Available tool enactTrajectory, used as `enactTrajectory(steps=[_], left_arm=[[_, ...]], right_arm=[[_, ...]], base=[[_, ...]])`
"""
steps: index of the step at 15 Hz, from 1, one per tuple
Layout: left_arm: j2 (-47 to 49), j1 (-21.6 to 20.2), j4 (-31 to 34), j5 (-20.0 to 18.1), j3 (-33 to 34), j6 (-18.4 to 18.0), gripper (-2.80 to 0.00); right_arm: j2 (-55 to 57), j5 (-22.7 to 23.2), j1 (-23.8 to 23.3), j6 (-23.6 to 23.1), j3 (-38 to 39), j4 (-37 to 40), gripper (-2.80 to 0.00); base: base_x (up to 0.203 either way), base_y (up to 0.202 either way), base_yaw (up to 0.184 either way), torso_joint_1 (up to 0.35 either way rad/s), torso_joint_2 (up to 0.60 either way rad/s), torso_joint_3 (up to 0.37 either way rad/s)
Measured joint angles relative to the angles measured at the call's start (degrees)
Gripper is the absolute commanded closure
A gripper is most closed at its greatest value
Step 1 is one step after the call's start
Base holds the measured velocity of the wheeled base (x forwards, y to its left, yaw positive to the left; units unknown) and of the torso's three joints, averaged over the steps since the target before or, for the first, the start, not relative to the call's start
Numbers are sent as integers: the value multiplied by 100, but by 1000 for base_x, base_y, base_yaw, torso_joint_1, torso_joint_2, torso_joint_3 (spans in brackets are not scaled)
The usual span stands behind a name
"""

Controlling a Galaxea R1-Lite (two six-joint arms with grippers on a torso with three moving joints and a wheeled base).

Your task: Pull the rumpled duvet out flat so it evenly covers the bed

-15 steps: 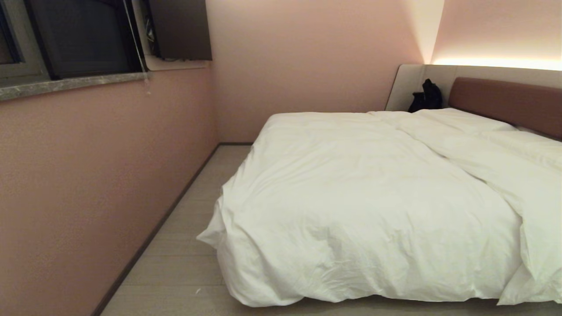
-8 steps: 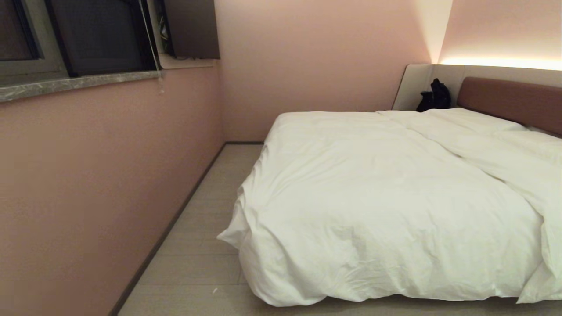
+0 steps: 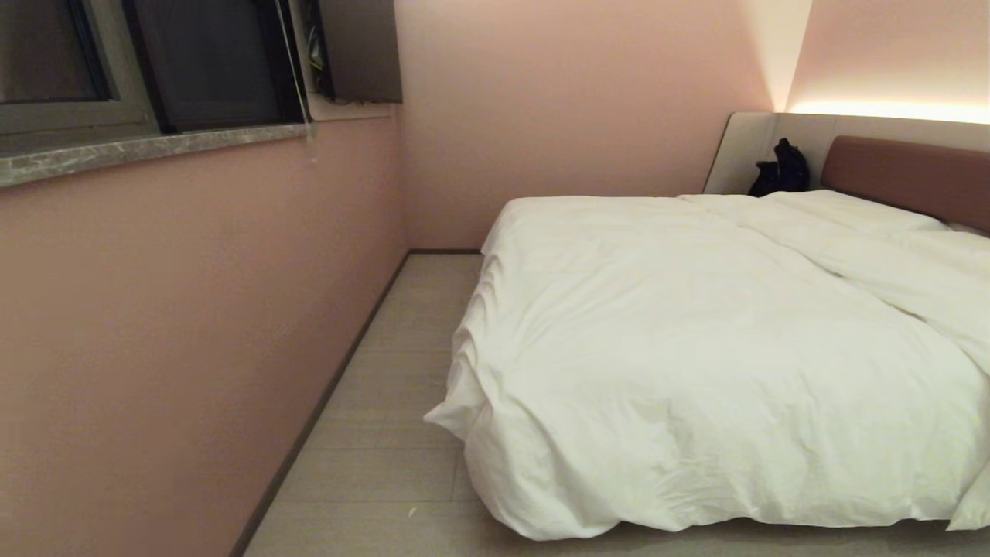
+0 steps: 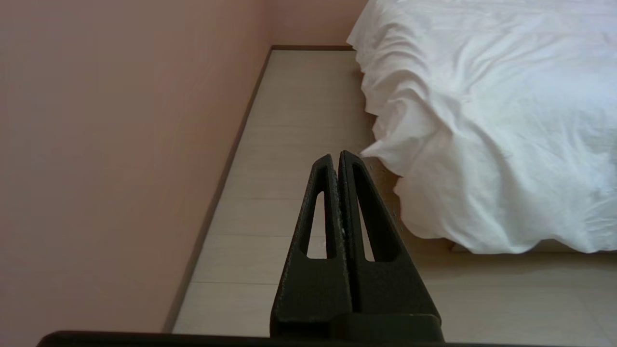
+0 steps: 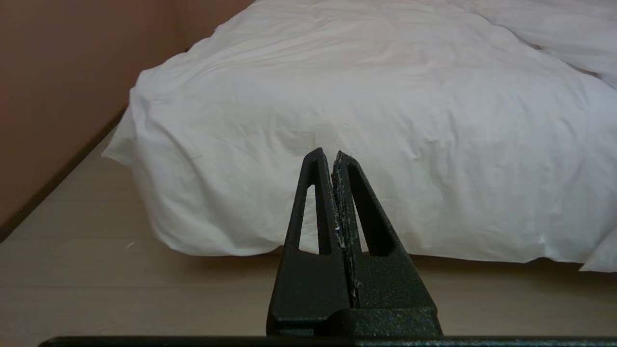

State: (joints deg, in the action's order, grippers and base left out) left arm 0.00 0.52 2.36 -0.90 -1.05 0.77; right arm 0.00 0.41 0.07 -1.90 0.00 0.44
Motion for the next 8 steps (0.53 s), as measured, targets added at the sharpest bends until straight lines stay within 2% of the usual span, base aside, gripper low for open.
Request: enactTrajectory(steps=[5,8], left_arm=[[0,0,0,5,0,-15,0],[0,0,-5,0,0,-13,0]], right_arm=[[0,0,-2,0,0,0,0],[0,-1,2,1,0,2,0]], base=[[0,175,-1,-1,3,5],[0,18,-1,1,2,1]])
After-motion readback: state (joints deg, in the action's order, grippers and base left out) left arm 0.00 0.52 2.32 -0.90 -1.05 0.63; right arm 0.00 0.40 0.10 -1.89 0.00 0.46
